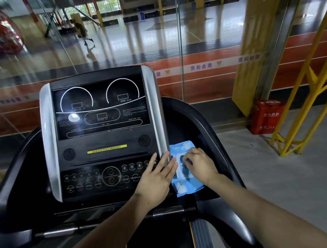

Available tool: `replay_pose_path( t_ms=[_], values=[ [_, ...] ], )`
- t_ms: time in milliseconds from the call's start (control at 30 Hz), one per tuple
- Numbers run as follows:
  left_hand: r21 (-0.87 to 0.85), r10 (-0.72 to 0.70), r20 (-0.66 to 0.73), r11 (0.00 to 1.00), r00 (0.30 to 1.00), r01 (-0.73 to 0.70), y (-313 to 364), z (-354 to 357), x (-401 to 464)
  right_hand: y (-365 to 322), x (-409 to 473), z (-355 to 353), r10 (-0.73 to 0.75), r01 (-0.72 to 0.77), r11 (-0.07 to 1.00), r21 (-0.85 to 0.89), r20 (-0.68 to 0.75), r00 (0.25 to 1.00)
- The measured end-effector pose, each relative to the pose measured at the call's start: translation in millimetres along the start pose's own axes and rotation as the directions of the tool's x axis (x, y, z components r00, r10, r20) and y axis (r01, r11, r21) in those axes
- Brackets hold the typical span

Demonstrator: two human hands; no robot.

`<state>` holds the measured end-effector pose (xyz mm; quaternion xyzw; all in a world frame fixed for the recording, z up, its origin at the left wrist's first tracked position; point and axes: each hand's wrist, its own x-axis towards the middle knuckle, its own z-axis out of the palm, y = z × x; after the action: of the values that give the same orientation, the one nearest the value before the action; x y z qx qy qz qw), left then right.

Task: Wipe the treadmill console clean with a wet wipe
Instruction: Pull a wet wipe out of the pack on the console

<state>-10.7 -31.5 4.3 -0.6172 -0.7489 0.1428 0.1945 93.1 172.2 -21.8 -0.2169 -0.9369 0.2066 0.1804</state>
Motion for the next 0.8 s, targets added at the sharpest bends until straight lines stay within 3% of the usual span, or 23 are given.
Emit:
replay_pose_path(
  t_ms=[167, 467, 800],
  values=[
    [-0.01, -0.016, 0.012, 1.0, 1.0, 0.016, 2, 0, -2, 18, -28, 1, -0.119, 0.121, 0.992, -0.024, 0.073, 0.99],
    [-0.005, -0.022, 0.041, 1.0, 0.999, 0.022, 3, -3, -1, 16, -42, 0, -0.126, 0.128, 0.992, -0.02, 0.058, 0.99],
    [-0.011, -0.03, 0.046, 0.999, 0.998, 0.031, 3, -8, -4, -4, -18, -8, 0.131, -0.126, 0.98, -0.155, 0.021, 0.991]
  ],
)
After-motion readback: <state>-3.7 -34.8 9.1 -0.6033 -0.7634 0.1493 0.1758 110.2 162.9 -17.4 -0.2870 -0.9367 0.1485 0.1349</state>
